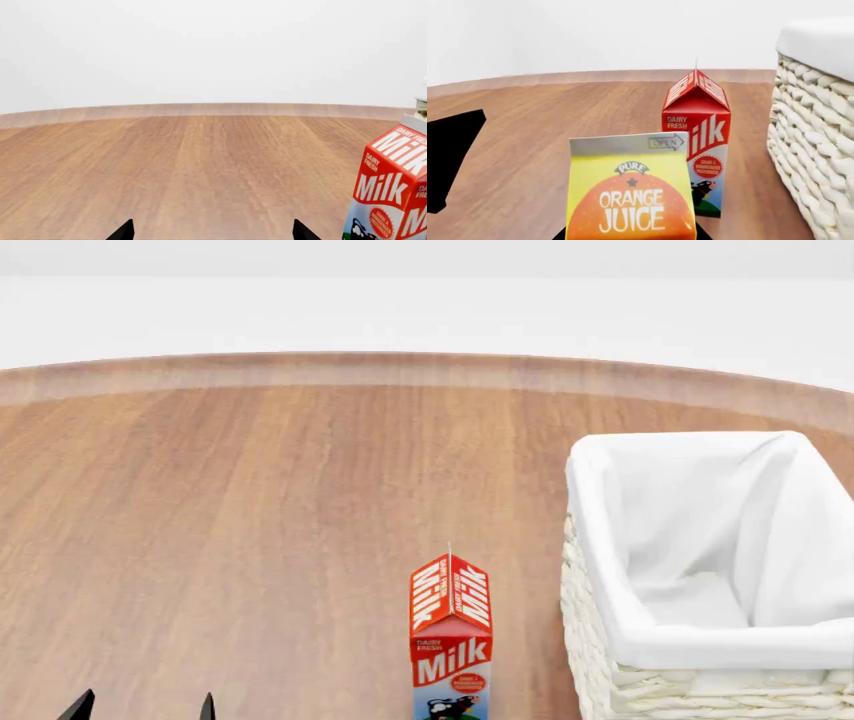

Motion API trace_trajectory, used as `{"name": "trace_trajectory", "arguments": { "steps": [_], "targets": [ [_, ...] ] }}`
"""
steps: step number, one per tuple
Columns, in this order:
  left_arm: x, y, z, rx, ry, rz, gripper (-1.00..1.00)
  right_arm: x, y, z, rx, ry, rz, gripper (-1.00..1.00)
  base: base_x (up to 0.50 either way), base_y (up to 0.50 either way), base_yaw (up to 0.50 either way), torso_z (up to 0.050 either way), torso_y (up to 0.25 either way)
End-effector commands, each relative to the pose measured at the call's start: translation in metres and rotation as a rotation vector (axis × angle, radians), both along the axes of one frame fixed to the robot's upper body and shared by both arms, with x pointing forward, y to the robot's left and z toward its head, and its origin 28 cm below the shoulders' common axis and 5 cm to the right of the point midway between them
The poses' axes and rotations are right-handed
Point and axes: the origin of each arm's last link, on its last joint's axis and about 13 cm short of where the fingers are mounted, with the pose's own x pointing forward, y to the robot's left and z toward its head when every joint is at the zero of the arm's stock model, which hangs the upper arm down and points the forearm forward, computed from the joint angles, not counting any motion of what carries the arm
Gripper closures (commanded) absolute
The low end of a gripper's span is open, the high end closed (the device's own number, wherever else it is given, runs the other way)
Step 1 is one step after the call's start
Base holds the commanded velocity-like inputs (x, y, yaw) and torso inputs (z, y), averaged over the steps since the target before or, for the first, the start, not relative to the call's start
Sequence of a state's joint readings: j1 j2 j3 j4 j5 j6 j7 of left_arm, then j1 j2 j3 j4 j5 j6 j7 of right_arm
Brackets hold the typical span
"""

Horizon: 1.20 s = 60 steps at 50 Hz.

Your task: Pick up the orange juice, and put it in the basket.

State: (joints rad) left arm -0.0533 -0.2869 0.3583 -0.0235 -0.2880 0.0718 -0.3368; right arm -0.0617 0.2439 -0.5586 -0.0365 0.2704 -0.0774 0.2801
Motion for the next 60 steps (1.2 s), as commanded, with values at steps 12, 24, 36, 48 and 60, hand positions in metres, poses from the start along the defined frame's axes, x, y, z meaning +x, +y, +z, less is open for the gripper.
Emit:
{"name": "trace_trajectory", "arguments": {
  "steps": [12,24,36,48,60],
  "targets": [
    [0.0,0.0,0.0,0.0,0.0,0.0,-1.0,-0.001,-0.003,0.028,-0.021,-0.089,0.004,1.0,0.0,0.0,0.0,0.0,0.001],
    [0.0,0.0,0.0,0.0,0.0,0.0,-1.0,0.0,-0.003,0.048,0.006,-0.133,0.001,1.0,0.0,0.0,0.0,0.0,0.0],
    [0.0,0.0,0.0,0.0,0.0,0.0,-1.0,-0.004,-0.002,0.066,0.021,-0.181,0.006,1.0,0.0,0.0,0.0,0.0,0.001],
    [0.0,0.0,0.0,0.0,0.0,0.0,-1.0,-0.01,-0.003,0.085,0.027,-0.226,0.013,1.0,0.0,0.0,0.0,0.0,0.001],
    [0.0,0.0,0.0,0.0,0.0,0.0,-1.0,-0.017,-0.002,0.112,0.034,-0.291,0.029,1.0,0.0,0.0,0.0,0.0,0.001]
  ]
}}
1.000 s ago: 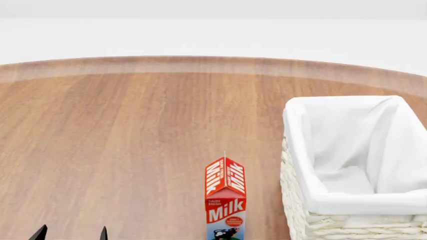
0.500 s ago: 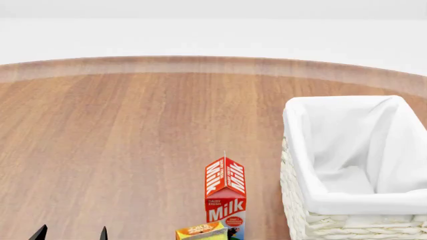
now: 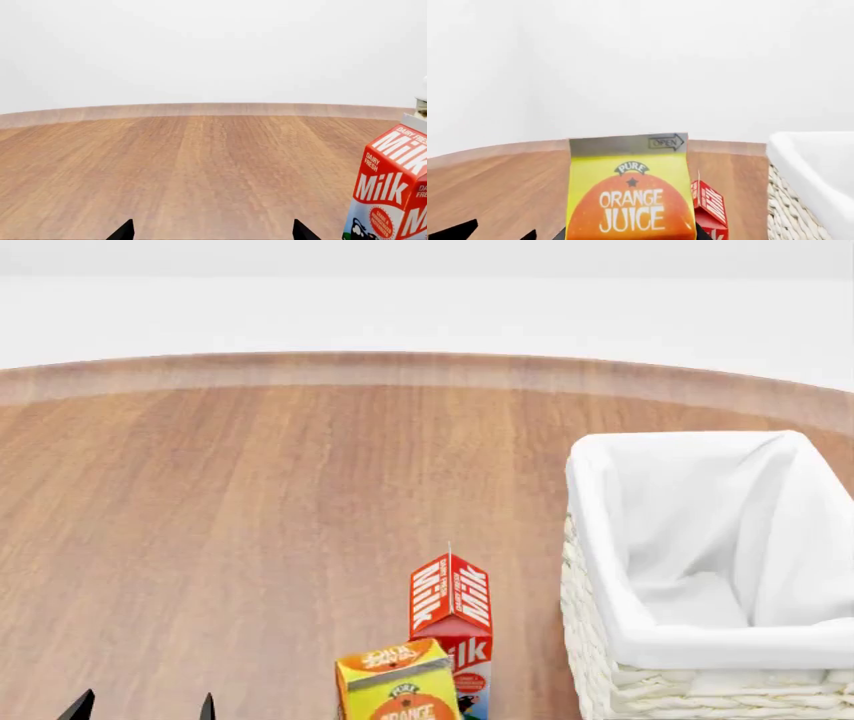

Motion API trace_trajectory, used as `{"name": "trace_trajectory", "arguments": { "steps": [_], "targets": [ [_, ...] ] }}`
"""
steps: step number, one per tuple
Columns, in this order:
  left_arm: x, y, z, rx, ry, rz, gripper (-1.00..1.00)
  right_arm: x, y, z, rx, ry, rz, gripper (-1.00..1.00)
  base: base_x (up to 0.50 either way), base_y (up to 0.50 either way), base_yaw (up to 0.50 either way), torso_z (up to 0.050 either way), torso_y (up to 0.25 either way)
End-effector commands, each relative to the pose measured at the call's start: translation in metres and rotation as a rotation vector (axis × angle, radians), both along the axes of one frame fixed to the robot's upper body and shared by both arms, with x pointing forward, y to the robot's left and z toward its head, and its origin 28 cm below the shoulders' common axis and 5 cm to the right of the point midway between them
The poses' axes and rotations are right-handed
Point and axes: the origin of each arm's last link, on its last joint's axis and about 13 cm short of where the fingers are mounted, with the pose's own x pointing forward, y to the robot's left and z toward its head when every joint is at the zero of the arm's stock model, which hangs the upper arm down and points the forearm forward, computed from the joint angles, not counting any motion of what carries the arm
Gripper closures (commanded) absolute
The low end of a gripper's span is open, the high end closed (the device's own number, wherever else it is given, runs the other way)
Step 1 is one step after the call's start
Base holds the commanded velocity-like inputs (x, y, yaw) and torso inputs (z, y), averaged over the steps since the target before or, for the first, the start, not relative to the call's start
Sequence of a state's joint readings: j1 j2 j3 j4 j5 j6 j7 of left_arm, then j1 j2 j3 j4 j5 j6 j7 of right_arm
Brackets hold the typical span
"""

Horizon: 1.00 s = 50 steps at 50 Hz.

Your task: Pick up the orange juice, and put it in the basket.

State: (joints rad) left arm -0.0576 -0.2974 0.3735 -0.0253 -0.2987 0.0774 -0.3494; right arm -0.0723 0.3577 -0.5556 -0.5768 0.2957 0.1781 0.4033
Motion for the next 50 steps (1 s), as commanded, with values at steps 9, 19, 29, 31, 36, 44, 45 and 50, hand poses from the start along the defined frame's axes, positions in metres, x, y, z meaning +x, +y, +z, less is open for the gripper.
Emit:
{"name": "trace_trajectory", "arguments": {
  "steps": [9,19,29,31,36,44,45,50],
  "targets": [
    [0.0,0.0,0.0,0.0,0.0,0.0,-1.0,-0.002,-0.002,0.041,-0.012,-0.129,-0.001,1.0,0.0,0.0,0.0,0.0,0.0],
    [0.0,0.0,0.0,0.0,0.0,0.0,-1.0,0.001,-0.005,0.059,-0.01,-0.168,-0.016,1.0,0.0,0.0,0.0,0.0,0.001],
    [0.0,0.0,0.0,0.0,0.0,0.0,-1.0,-0.002,-0.004,0.078,-0.007,-0.215,-0.014,1.0,0.0,0.0,0.0,0.002,0.0],
    [0.0,0.0,0.0,0.0,0.0,0.0,-1.0,-0.001,-0.005,0.081,-0.007,-0.222,-0.015,1.0,0.0,0.0,0.0,0.0,0.0],
    [0.0,0.0,0.0,0.0,0.0,0.0,-1.0,0.0,-0.006,0.086,-0.003,-0.235,-0.021,1.0,0.0,0.0,0.0,0.0,0.002],
    [0.0,0.0,0.0,0.0,0.0,0.0,-1.0,0.004,-0.01,0.096,0.002,-0.254,-0.038,1.0,0.0,0.0,0.0,0.0,0.0],
    [0.0,0.0,0.0,0.0,0.0,0.0,-1.0,0.005,-0.011,0.099,0.003,-0.261,-0.043,1.0,0.0,0.0,0.0,0.0,0.0],
    [0.0,0.0,0.0,0.0,0.0,0.0,-1.0,0.006,-0.012,0.105,0.002,-0.275,-0.051,1.0,0.0,0.0,0.0,0.0,0.0]
  ]
}}
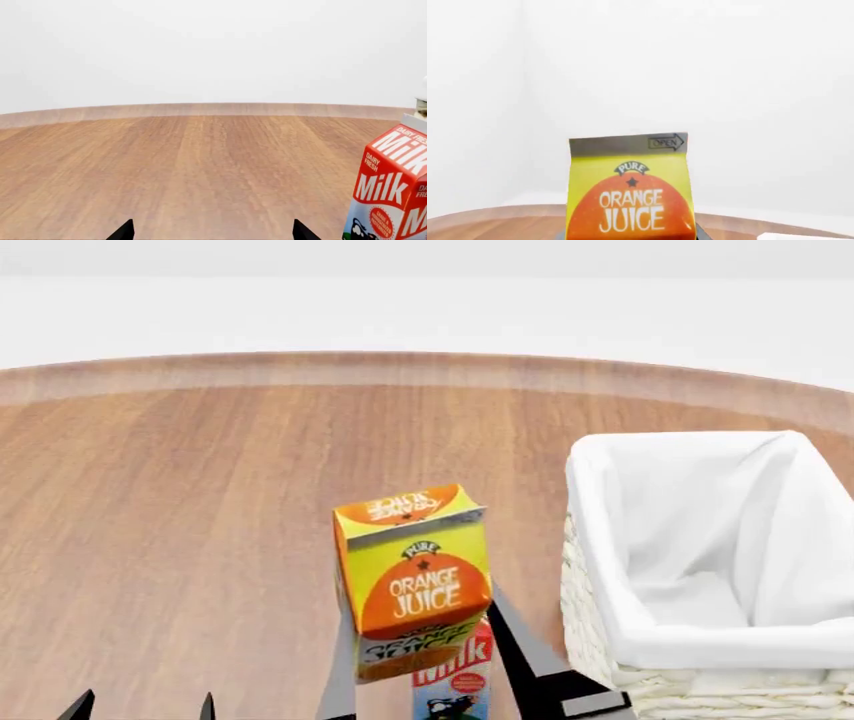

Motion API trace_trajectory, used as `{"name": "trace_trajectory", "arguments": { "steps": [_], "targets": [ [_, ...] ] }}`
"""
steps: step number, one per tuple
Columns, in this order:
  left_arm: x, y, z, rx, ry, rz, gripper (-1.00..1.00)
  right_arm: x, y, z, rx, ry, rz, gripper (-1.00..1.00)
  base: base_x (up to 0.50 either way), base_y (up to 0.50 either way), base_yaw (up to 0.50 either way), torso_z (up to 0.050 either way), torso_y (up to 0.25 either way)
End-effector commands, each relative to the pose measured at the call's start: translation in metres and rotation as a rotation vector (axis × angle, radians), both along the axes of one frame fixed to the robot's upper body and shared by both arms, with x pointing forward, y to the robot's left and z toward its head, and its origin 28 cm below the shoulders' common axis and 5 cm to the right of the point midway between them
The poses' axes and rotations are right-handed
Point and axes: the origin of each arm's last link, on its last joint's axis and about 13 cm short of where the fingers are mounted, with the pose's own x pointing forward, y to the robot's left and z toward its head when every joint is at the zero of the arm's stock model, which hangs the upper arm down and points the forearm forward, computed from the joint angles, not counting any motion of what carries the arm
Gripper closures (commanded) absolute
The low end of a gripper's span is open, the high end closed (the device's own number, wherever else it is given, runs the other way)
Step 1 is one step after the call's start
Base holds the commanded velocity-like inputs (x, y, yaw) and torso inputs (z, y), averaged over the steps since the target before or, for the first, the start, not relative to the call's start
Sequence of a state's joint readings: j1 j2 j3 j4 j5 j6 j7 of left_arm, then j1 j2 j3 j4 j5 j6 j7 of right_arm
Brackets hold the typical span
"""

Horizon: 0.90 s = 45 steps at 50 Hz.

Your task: Pick up the orange juice, and put it in the basket.

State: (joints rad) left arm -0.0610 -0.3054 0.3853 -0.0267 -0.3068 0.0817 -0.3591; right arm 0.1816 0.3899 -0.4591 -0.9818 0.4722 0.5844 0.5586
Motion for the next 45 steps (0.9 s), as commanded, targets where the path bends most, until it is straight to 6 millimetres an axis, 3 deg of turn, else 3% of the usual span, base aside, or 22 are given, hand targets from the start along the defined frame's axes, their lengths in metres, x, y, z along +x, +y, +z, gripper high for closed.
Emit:
{"name": "trace_trajectory", "arguments": {
  "steps": [1,29,45],
  "targets": [
    [0.0,0.0,0.0,0.0,0.0,0.0,-1.0,0.003,-0.006,0.02,-0.011,-0.077,-0.034,1.0,0.0,0.0,0.0,0.0,0.0],
    [0.0,0.0,0.0,0.0,0.0,0.0,-1.0,0.014,-0.024,0.044,0.006,-0.128,-0.121,1.0,0.0,0.0,0.0,0.0,0.001],
    [0.0,0.0,0.0,0.0,0.0,0.0,-1.0,0.024,-0.038,0.043,0.009,-0.117,-0.184,1.0,0.0,0.0,0.0,0.001,0.001]
  ]
}}
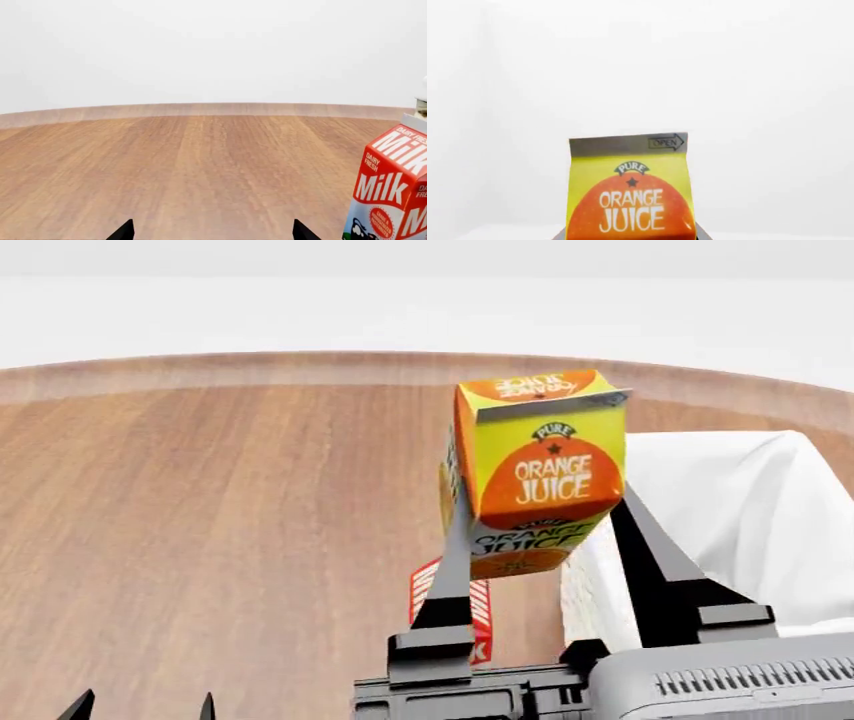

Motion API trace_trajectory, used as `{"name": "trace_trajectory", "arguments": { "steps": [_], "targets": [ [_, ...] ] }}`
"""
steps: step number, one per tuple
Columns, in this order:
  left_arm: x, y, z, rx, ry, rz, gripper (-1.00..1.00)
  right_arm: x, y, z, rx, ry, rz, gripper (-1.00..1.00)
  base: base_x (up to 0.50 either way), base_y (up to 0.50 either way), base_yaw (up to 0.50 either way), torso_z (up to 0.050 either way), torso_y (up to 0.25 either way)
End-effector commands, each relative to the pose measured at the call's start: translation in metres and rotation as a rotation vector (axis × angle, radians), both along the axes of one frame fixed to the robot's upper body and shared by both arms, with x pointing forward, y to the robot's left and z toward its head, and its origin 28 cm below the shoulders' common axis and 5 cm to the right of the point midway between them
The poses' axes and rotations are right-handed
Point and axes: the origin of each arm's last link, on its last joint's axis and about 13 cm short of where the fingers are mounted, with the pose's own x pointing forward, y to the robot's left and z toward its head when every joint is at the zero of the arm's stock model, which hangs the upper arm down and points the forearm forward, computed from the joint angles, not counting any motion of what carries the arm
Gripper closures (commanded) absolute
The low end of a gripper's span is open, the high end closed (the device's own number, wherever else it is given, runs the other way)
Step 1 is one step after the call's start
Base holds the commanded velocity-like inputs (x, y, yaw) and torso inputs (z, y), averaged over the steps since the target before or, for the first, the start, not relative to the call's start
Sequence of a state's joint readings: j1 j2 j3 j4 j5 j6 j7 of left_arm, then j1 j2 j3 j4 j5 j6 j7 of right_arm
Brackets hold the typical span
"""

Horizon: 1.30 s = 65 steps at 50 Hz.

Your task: Pick up the orange juice, and put it in the basket.

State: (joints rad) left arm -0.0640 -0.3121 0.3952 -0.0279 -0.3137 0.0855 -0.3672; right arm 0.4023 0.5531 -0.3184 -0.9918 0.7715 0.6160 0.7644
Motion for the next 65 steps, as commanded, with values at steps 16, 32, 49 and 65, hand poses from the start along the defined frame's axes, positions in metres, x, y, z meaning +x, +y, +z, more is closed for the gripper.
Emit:
{"name": "trace_trajectory", "arguments": {
  "steps": [16,32,49,65],
  "targets": [
    [0.0,0.0,0.0,0.0,0.0,0.0,-1.0,0.016,-0.022,0.004,0.0,-0.03,-0.107,1.0,0.0,0.0,0.0,0.0,0.001],
    [0.0,0.0,0.0,0.0,0.0,0.0,-1.0,0.021,-0.035,0.0,0.012,-0.019,-0.164,1.0,0.0,0.0,0.0,0.0,0.001],
    [0.0,0.0,0.0,0.0,0.0,0.0,-1.0,0.027,-0.047,-0.004,0.007,-0.007,-0.22,1.0,0.0,0.0,0.0,0.001,0.001],
    [0.0,0.0,0.0,0.0,0.0,0.0,-1.0,0.046,-0.05,-0.01,-0.019,0.024,-0.254,1.0,0.0,0.0,0.0,0.0,0.001]
  ]
}}
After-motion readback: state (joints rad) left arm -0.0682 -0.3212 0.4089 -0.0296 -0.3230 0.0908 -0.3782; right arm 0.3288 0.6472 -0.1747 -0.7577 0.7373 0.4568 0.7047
